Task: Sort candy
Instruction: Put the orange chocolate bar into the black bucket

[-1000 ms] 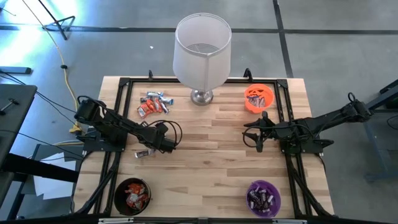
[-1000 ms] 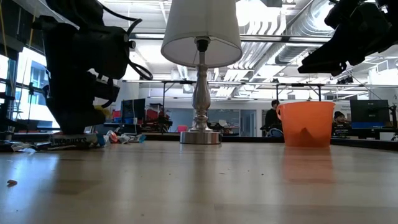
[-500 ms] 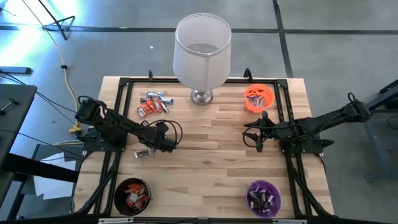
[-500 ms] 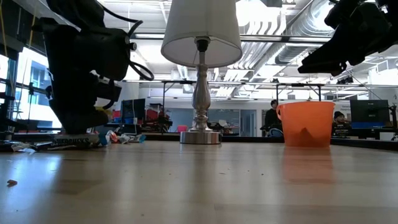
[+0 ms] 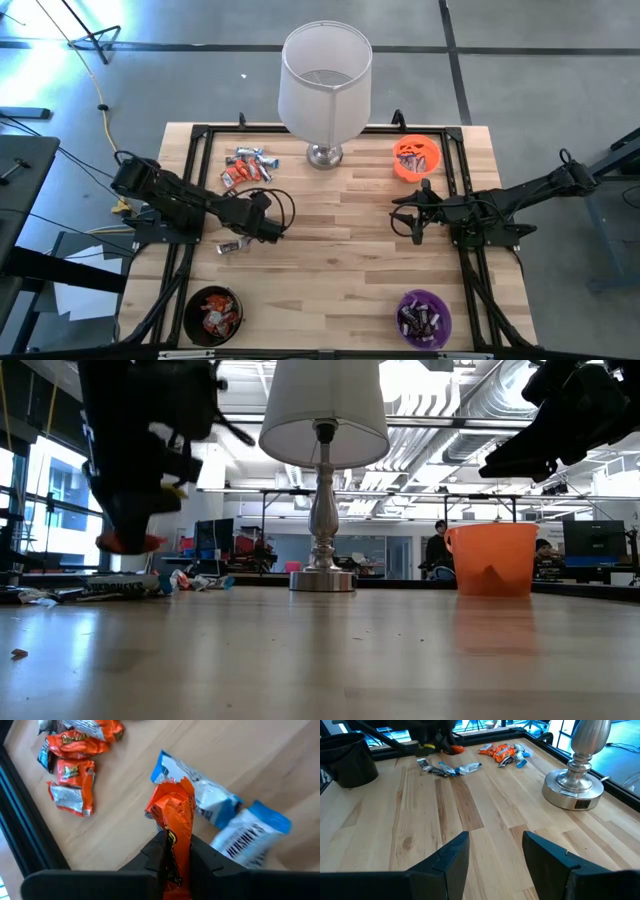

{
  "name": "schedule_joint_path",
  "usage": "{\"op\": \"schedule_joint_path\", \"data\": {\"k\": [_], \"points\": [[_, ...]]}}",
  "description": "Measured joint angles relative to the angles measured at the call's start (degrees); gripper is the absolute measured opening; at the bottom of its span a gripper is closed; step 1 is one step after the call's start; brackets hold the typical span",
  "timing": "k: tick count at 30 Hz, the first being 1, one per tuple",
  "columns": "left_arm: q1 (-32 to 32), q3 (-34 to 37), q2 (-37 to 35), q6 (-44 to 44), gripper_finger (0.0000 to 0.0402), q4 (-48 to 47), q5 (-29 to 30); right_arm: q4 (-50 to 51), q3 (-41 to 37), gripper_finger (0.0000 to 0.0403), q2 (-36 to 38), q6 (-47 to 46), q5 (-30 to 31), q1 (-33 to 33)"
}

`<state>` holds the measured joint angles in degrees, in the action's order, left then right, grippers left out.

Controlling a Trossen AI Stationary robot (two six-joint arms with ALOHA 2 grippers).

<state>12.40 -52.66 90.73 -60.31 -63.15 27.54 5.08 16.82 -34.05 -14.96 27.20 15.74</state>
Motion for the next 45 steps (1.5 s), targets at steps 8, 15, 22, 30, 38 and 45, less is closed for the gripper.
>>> {"op": "schedule_joint_path", "data": {"k": [8,15,22,30,38,45], "points": [[5.94,-5.57,-4.77,-6.67,0.0045,-7.22,-3.47,0.01,0.00,0.0180,-0.01,-0.01,0.00,0.00],[16.08,-16.18,-5.91,-20.10,0.0045,-18.39,-4.55,0.01,0.00,0.0180,0.01,-0.01,0.02,0.00],[29.16,-24.86,-5.91,-36.41,0.0045,-23.24,-6.14,0.01,0.00,0.0180,0.01,0.00,0.01,-0.01],[43.80,-28.16,-5.56,-58.36,0.0045,-19.64,-6.33,0.02,0.00,0.0180,0.00,-0.01,0.02,-0.01],[49.77,-28.18,-3.44,-70.59,0.0045,-17.55,-9.71,0.01,0.00,0.0180,-0.01,-0.01,0.02,-0.01],[50.17,-28.18,-0.73,-74.38,0.0045,-14.83,-19.34,0.02,0.00,0.0180,-0.01,0.00,0.00,0.00]]}}
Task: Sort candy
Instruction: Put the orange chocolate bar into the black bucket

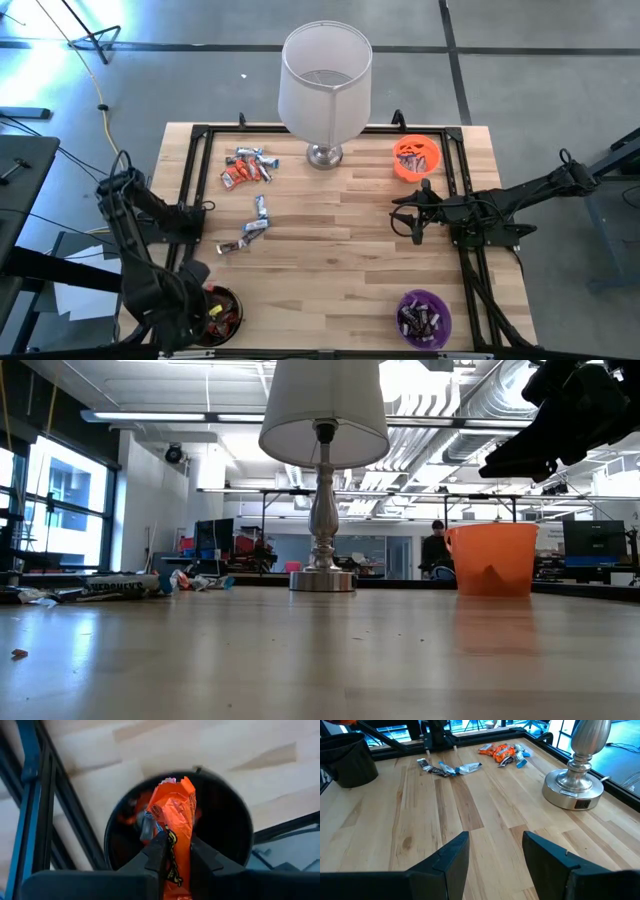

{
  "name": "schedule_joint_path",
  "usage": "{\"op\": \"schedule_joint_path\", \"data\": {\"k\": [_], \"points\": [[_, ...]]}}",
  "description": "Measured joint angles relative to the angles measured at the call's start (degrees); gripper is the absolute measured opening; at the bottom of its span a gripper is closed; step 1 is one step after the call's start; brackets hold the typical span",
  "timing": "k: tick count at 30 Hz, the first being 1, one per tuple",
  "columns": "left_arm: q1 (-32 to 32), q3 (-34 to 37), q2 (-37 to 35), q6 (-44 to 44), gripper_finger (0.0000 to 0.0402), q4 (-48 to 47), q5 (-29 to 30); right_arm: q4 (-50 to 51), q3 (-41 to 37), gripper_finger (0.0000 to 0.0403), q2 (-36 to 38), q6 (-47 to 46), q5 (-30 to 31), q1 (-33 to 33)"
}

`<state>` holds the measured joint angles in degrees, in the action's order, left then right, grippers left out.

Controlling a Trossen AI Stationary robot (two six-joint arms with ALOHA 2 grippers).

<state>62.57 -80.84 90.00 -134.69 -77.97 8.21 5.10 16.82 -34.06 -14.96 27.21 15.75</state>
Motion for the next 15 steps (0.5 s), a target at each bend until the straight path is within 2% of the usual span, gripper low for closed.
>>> {"op": "schedule_joint_path", "data": {"k": [7,15], "points": [[0.64,0.00,1.50,-2.62,0.0054,1.38,-2.01,0.00,0.00,0.0180,0.00,0.00,0.01,-0.02],[0.52,0.00,2.12,-2.43,0.0121,1.40,-1.73,0.00,0.00,0.0180,0.00,-0.01,0.01,-0.01]]}}
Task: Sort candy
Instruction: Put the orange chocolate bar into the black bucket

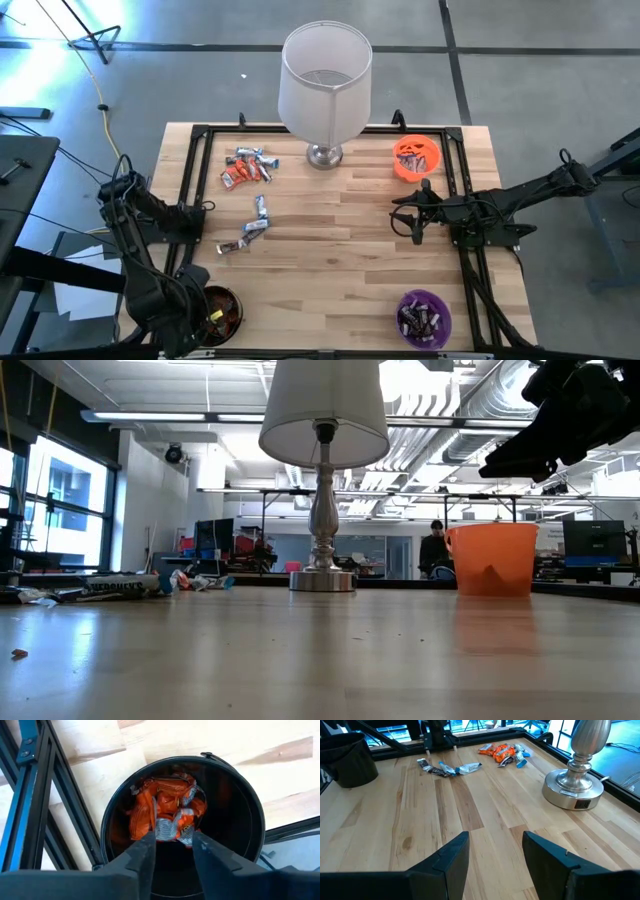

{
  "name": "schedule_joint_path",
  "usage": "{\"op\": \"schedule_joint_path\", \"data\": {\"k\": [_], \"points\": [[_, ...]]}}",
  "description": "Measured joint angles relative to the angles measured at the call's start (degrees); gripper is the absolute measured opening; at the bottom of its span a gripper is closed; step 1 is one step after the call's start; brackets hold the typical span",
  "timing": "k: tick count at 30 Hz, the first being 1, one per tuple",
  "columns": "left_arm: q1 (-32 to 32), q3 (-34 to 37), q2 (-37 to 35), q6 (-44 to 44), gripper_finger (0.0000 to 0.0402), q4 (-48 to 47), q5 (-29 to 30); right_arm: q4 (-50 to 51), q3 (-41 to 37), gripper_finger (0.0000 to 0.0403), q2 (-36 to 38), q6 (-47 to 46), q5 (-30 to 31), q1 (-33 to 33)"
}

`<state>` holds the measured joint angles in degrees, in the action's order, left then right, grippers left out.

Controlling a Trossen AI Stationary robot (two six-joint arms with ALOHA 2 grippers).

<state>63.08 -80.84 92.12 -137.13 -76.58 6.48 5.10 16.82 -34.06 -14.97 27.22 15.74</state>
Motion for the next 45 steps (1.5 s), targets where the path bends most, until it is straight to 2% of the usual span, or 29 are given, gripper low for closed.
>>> {"op": "schedule_joint_path", "data": {"k": [6,17,24,29,36,45], "points": [[-0.26,0.00,0.00,3.16,0.0146,-0.80,1.82,0.00,0.00,0.0180,0.00,0.01,0.00,0.01],[-4.52,-0.30,-0.20,16.90,0.0147,-13.81,14.74,0.00,0.00,0.0180,0.00,0.01,-0.02,-0.01],[-12.96,6.85,-3.63,34.04,0.0147,-13.36,17.09,0.00,0.00,0.0180,0.00,0.00,-0.01,-0.01],[-21.24,14.17,-8.10,43.46,0.0147,-13.44,18.86,0.00,0.02,0.0180,0.00,0.01,0.00,0.00],[-32.66,21.43,-15.26,57.32,0.0147,-8.89,22.15,0.01,0.00,0.0180,0.00,0.01,-0.01,-0.01],[-46.23,31.52,-23.63,69.72,0.0147,-1.80,22.88,0.00,0.00,0.0180,0.00,0.01,0.00,-0.01]]}}
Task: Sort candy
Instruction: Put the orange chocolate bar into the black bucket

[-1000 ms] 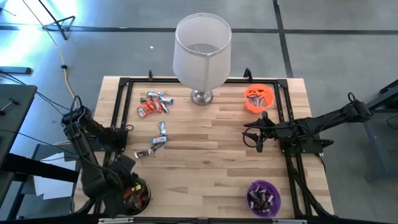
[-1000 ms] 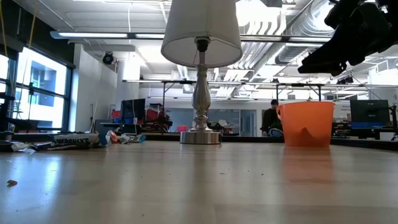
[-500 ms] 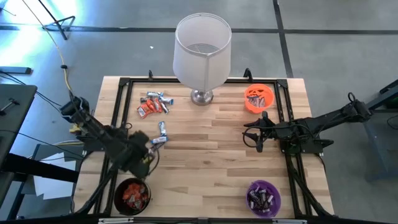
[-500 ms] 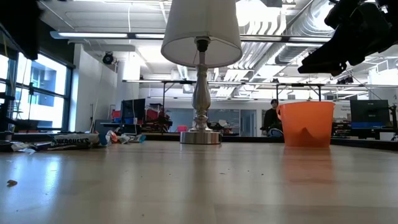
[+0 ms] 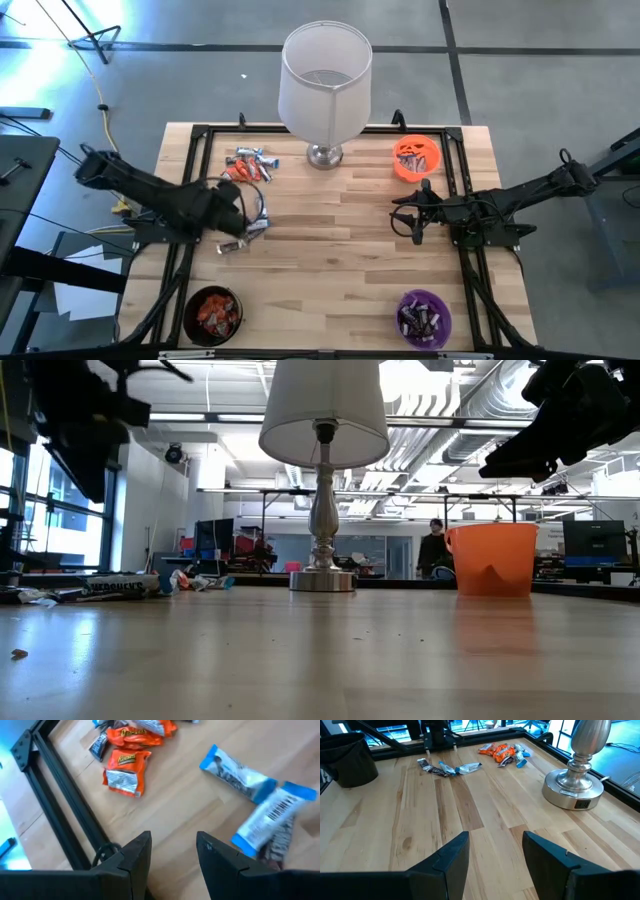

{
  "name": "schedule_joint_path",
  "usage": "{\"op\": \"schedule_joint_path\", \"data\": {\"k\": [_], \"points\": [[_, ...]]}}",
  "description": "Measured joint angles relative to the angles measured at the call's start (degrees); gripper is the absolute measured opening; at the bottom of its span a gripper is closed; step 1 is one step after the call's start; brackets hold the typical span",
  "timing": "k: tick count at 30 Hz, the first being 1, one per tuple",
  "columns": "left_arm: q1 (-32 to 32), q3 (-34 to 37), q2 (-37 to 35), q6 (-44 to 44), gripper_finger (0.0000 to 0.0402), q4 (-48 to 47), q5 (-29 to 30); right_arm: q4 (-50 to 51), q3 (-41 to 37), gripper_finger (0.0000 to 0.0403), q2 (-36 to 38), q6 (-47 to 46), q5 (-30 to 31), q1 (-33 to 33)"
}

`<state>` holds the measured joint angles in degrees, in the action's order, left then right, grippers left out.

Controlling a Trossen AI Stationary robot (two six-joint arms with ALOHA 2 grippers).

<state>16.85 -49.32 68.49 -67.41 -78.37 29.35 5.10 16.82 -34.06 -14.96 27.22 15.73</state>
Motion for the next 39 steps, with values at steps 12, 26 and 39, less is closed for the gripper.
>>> {"op": "schedule_joint_path", "data": {"k": [12,26,39], "points": [[-22.00,8.04,-3.17,22.33,0.0149,19.93,-2.76,0.00,0.00,0.0180,0.00,-0.01,-0.01,0.01],[-38.49,10.03,-3.02,13.55,0.0205,27.65,-3.73,0.00,0.00,0.0180,0.00,0.00,-0.01,0.01],[-41.76,10.04,4.02,0.48,0.0239,24.18,-3.56,0.00,0.00,0.0180,0.00,-0.02,-0.01,0.00]]}}
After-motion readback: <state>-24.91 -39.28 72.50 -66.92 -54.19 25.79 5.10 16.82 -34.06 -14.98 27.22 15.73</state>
